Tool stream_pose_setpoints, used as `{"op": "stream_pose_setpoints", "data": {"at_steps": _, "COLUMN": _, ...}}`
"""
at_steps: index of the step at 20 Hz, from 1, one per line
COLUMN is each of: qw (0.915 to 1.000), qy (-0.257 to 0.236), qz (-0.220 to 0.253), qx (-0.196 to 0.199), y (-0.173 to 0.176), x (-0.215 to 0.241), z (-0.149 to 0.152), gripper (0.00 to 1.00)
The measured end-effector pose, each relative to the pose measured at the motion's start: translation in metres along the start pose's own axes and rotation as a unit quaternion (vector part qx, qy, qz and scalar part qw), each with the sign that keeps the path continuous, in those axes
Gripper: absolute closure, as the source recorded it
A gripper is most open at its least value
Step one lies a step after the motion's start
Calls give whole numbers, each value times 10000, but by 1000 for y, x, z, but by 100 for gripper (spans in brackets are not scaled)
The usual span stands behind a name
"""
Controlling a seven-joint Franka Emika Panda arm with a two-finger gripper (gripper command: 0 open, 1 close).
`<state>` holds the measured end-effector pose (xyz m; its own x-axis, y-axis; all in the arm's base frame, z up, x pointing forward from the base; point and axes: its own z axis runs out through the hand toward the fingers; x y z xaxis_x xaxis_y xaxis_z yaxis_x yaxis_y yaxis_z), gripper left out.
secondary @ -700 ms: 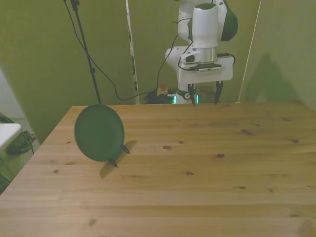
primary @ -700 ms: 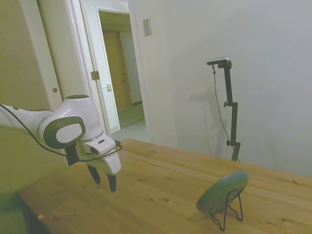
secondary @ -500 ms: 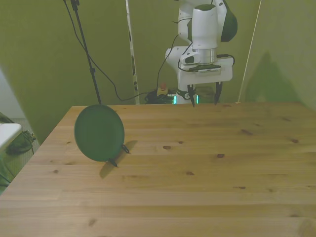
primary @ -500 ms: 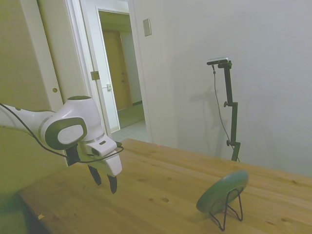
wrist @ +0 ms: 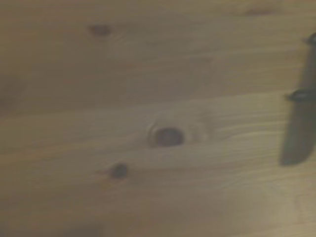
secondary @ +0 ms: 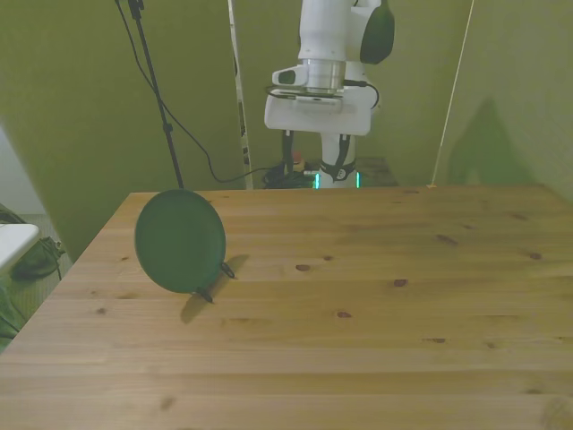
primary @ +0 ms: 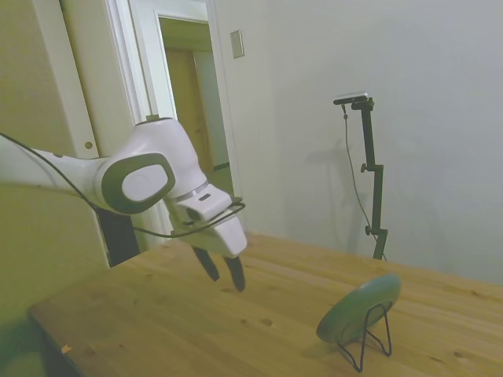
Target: Unload the plate
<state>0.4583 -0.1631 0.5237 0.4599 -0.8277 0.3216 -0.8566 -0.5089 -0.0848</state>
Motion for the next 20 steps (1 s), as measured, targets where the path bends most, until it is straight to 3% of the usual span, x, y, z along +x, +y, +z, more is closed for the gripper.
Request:
{"op": "stream_pose_setpoints", "data": {"at_steps": 6, "qw": 9947, "qy": 798, "qz": 540, "qx": -362, "y": 9, "x": 71, "z": -25, "gripper": 0}}
{"op": "stream_pose_setpoints", "data": {"at_steps": 9, "qw": 9924, "qy": 941, "qz": 633, "qx": -476, "y": 14, "x": 90, "z": -22, "gripper": 0}}
{"op": "stream_pose_setpoints", "data": {"at_steps": 14, "qw": 9934, "qy": 981, "qz": 509, "qx": -313, "y": -6, "x": 78, "z": -23, "gripper": 0}}
{"op": "stream_pose_setpoints", "data": {"at_steps": 20, "qw": 9877, "qy": 1229, "qz": 932, "qx": -237, "y": 9, "x": 111, "z": -4, "gripper": 0}}
